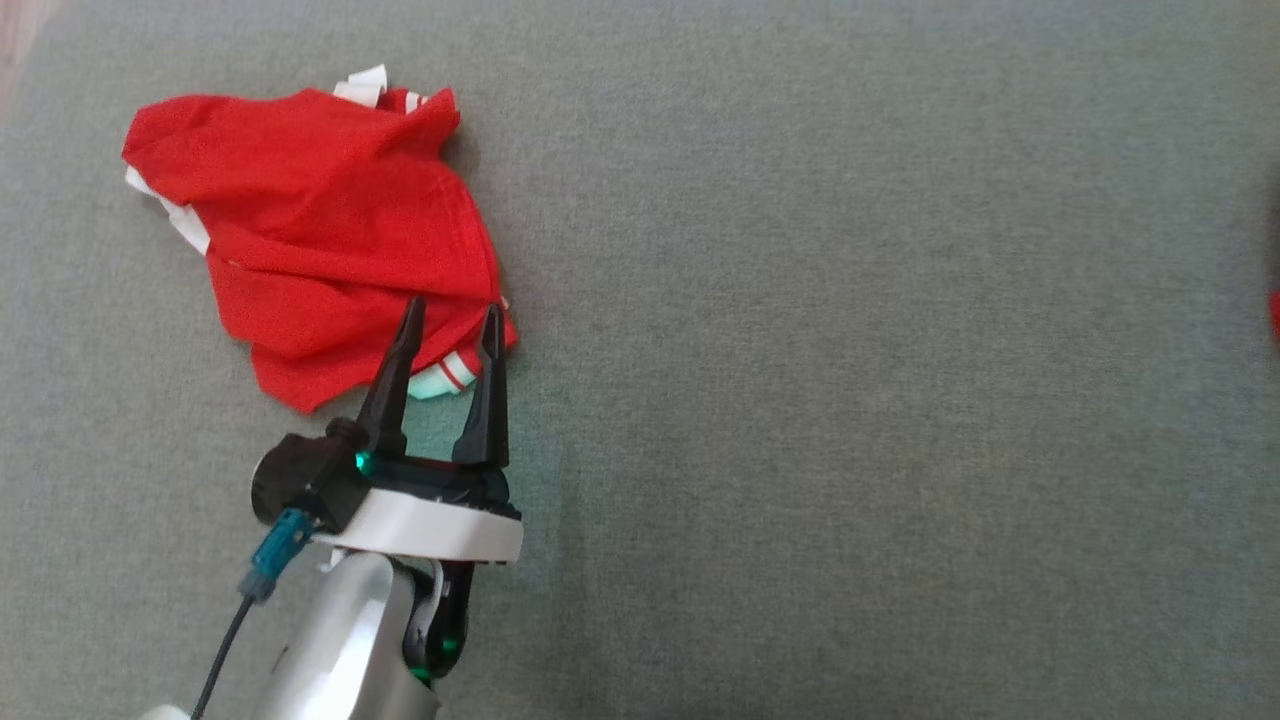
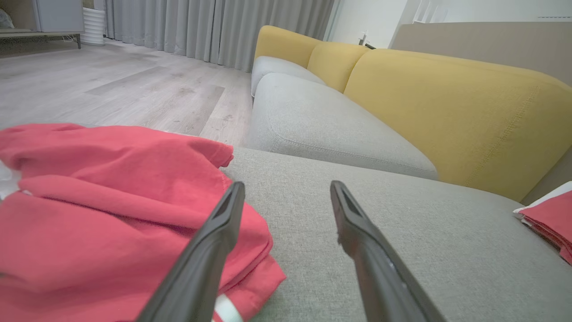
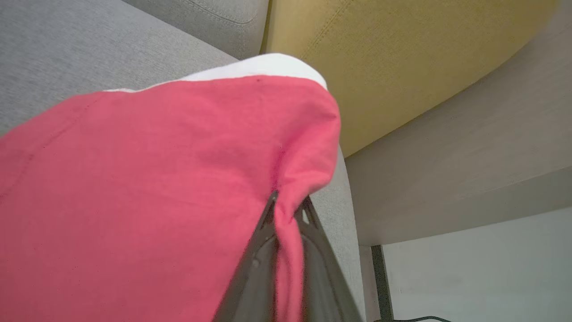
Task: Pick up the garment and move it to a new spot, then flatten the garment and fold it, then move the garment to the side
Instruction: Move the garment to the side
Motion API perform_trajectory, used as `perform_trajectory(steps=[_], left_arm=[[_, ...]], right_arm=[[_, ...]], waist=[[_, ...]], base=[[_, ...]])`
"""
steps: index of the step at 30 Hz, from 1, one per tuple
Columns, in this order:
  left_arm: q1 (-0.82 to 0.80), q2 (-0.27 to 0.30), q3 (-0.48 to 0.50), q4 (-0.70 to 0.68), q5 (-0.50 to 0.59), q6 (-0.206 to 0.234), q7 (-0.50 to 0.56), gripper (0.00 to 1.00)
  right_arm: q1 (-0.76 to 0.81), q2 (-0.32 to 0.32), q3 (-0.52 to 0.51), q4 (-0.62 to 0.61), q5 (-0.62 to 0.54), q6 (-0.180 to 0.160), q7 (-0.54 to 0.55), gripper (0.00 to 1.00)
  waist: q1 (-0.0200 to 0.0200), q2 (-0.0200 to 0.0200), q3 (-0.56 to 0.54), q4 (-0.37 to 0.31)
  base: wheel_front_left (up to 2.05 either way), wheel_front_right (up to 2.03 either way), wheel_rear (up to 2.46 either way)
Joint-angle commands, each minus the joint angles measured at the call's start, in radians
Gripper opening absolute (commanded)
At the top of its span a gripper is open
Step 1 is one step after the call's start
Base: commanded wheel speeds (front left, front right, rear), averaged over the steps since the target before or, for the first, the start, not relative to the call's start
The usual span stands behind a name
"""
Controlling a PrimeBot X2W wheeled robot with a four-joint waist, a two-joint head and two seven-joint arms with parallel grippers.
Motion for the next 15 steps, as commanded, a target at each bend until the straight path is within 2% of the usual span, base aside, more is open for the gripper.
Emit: perform_trajectory(steps=[1,8,9,15], left_arm=[[-0.037,0.007,0.029,-0.033,0.005,-0.002,-0.005,1.0],[-0.043,0.007,0.028,-0.032,0.005,-0.004,-0.005,1.0],[-0.045,0.007,0.029,-0.027,0.006,-0.004,-0.005,1.0],[-0.04,0.007,0.035,-0.014,0.01,-0.005,-0.005,1.0]], right_arm=[[-0.006,-0.05,-0.009,-0.012,-0.021,-0.001,-0.018,0.0],[-0.028,-0.015,-0.133,0.027,-0.128,-0.001,-0.069,0.0],[-0.033,0.004,-0.156,0.02,-0.163,-0.001,-0.088,1.0],[-0.041,0.084,-0.224,-0.012,-0.244,-0.001,-0.132,1.0]], waist=[[-0.0001,0.0,0.015,0.008],[-0.0001,0.0,0.033,0.015],[-0.0001,0.0,0.028,0.014],[-0.0001,0.0,-0.022,0.0]], base=[[0.0,0.0,0.0],[0.0,0.0,0.0],[0.0,0.0,0.0],[0.0,0.0,0.0]])
